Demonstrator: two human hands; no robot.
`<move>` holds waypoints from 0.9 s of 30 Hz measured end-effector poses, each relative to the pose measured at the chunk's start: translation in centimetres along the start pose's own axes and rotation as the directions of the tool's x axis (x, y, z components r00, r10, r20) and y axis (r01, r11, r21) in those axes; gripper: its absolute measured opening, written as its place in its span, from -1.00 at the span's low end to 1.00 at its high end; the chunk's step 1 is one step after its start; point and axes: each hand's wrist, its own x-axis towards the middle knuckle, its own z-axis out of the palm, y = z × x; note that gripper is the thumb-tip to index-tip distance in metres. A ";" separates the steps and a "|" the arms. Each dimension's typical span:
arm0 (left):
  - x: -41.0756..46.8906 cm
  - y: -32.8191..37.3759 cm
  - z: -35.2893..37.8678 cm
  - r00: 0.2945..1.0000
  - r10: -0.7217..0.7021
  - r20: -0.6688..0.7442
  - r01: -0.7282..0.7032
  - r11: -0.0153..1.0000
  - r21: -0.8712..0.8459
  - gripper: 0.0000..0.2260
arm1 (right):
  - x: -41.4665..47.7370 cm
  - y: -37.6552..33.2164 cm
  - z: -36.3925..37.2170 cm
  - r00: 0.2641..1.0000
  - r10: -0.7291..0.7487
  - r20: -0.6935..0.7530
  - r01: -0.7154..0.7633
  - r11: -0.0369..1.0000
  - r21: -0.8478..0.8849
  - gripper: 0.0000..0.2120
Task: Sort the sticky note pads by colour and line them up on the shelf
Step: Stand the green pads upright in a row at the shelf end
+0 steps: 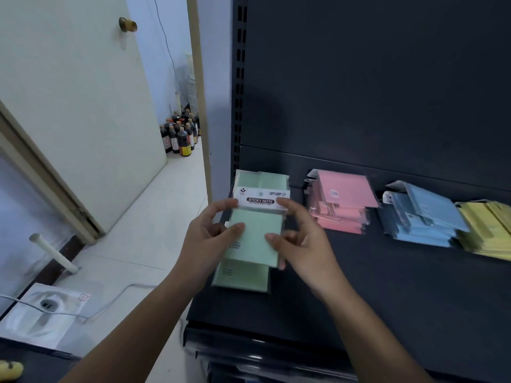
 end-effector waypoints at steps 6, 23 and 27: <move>-1.1 -2.2 -1.5 0.999 0.040 -0.027 -0.029 0.944 0.329 -0.70 | -1.1 1.5 0.6 0.999 -0.023 0.024 0.031 0.895 -0.445 -0.47; 4.6 0.5 2.6 0.973 0.209 0.098 -0.208 0.605 0.768 -0.53 | 5.5 0.8 -0.3 0.970 -0.002 -0.242 -0.105 0.897 -0.429 -0.57; 6.7 0.6 4.7 0.983 0.094 0.159 -0.184 0.571 0.800 -0.52 | 6.2 1.0 -0.3 0.949 -0.012 -0.315 -0.095 0.942 -0.322 -0.61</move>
